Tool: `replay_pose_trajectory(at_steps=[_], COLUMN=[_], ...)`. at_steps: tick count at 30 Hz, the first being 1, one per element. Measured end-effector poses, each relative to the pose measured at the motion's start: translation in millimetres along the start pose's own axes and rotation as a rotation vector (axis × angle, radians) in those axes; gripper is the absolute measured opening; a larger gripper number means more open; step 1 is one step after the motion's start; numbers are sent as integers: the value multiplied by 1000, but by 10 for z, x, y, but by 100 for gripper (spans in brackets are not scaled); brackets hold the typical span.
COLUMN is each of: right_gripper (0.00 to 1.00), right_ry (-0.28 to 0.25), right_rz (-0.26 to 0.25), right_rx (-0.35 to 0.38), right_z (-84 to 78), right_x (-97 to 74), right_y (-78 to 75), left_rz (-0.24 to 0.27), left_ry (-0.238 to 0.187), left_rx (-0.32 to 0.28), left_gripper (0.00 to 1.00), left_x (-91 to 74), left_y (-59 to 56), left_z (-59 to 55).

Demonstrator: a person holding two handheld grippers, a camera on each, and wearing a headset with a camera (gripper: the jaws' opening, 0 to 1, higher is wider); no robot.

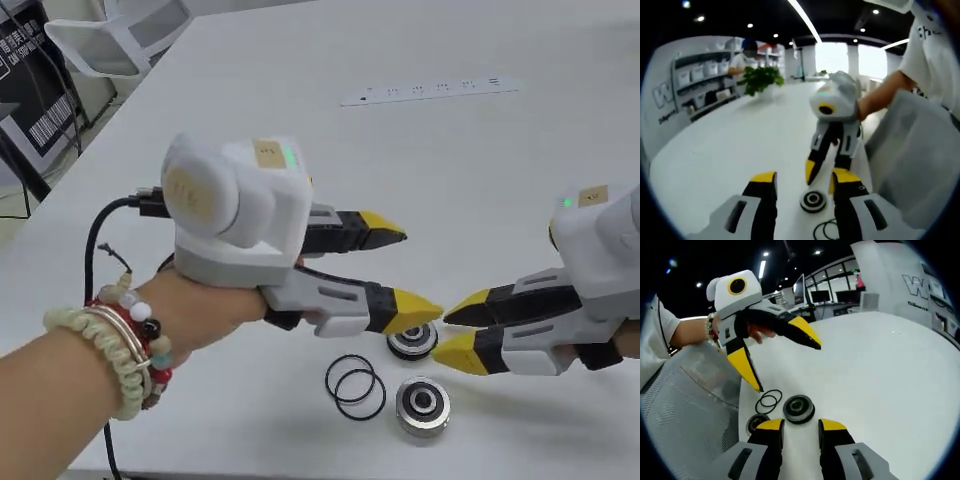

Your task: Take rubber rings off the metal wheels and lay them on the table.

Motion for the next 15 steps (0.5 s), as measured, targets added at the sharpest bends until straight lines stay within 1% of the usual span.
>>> replay_pose_trajectory(at_steps=[4, 6, 8, 10, 11, 13, 15], right_gripper=[24, 24, 23, 23, 23, 22, 22], right_ry=[-1, 0, 6, 12, 13, 17, 20], right_rz=[3, 6, 6, 7, 8, 9, 8], right_rx=[-6, -9, -15, -20, -23, -28, -31], right_z=[11, 15, 14, 11, 10, 6, -4], right_x=[19, 31, 39, 45, 47, 48, 52], right_y=[-11, -15, -20, -23, -24, -27, -37], left_rz=[-8, -9, -13, -19, -19, -20, -26], left_ry=[39, 49, 58, 80, 98, 110, 109], left_rx=[-1, -6, -9, 1, 10, 6, -13], left_gripper=[40, 39, 35, 32, 31, 31, 30], left_x=[45, 64, 82, 105, 115, 133, 143], left_y=[-11, -28, -39, -49, -53, -60, -75], left_z=[-123, -161, -193, -249, -282, -313, -321])
Point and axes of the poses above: the centre of the closed fingertips' face, and the gripper's own axes: x roughly forward along the fingers, y roughly to its left, z roughly out of its top, the point moved 10 cm from there along -x, roughly backward along the fingers, and after that the axes turned 11 degrees about z, right-handed, at the moved point
